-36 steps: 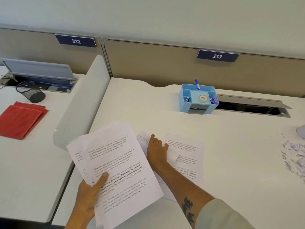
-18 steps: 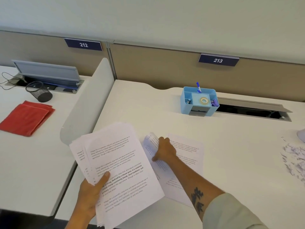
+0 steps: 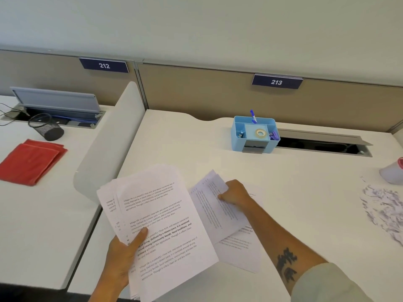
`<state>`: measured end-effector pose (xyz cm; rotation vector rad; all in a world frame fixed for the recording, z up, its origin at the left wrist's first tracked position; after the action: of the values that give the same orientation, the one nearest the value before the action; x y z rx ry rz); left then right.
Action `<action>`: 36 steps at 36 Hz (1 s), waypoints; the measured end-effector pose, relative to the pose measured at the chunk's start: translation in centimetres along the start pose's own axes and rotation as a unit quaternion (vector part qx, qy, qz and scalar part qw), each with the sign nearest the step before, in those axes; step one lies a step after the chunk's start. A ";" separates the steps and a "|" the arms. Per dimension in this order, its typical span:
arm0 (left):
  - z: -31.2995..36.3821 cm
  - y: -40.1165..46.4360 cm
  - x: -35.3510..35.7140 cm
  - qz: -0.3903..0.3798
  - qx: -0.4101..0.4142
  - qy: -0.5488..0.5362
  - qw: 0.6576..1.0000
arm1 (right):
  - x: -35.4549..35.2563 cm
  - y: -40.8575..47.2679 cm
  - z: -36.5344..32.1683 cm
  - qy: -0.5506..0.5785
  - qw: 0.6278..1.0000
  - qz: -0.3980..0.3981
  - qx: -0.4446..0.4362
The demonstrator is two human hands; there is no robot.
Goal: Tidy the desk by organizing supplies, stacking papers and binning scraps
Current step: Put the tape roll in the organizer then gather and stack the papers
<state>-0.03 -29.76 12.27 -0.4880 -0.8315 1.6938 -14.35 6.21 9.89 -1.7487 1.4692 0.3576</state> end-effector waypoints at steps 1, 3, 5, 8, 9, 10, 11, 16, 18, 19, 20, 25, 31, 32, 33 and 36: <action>0.1 -0.1 0.1 -0.001 0.001 0.005 1.000 | -0.9 -0.3 -0.2 -0.004 1.000 0.003 -0.013; 0.1 -0.2 0.3 -0.003 0.004 0.012 1.000 | -3.2 -1.1 -0.9 -0.017 0.999 0.018 -0.037; 0.2 -0.3 0.6 -0.009 0.006 0.016 1.000 | -6.2 -1.9 -1.7 -0.035 0.997 0.041 -0.051; 0.3 -0.3 1.0 -0.017 0.007 0.026 1.000 | -11.1 -3.1 -3.3 -0.080 0.993 0.055 -0.074; 0.3 -0.3 1.2 -0.019 0.006 0.028 0.999 | -12.8 -3.6 -4.0 -0.099 0.990 0.055 -0.083; 0.2 -0.2 1.3 -0.023 0.006 0.030 0.999 | -14.5 -4.0 -4.5 -0.116 0.987 0.054 -0.093; 0.2 -0.1 1.5 -0.026 0.005 0.031 0.999 | -16.1 -4.4 -5.2 -0.135 0.984 0.052 -0.101; -0.3 0.6 2.2 -0.038 -0.003 0.039 0.999 | -23.8 -7.6 -9.0 -0.226 0.966 0.030 -0.122; -0.5 0.9 2.6 -0.042 -0.004 0.044 0.998 | -26.2 -9.0 -10.9 -0.237 0.962 0.016 -0.139; -0.5 1.0 2.9 -0.043 -0.005 0.047 0.998 | -27.3 -9.7 -11.8 -0.241 0.959 0.005 -0.149; -0.6 1.0 3.1 -0.045 -0.005 0.049 0.998 | -28.1 -10.4 -12.7 -0.241 0.957 -0.010 -0.160; -0.5 0.8 4.9 -0.063 -0.006 0.062 0.996 | -28.6 -11.3 -15.5 -0.205 0.953 -0.104 -0.200; -0.4 -0.4 7.5 -0.105 -0.015 0.071 0.992 | -21.6 -7.2 -15.3 -0.182 0.938 -0.200 -0.219; -0.4 -0.7 8.0 -0.121 -0.023 0.073 0.990 | -20.1 -6.6 -15.2 -0.173 0.935 -0.219 -0.217; -0.4 -1.0 8.5 -0.136 -0.030 0.076 0.987 | -18.6 -6.1 -15.1 -0.168 0.932 -0.234 -0.218; -0.5 -2.1 9.7 -0.168 -0.037 0.085 0.981 | -14.7 -5.2 -15.4 -0.170 0.922 -0.263 -0.227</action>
<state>-1.08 -20.12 14.47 -0.5031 -0.8045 1.2961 -17.93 5.18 31.49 -2.2242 0.6569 0.7111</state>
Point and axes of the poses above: each hand's wrist, its own y-axis towards the middle knuckle, its own x-axis out of the palm, z = x × y, the point moved 5 cm from there along y, towards the middle knuckle, and after that the axes turned 14 degrees about -x, right-handed, at the moved point
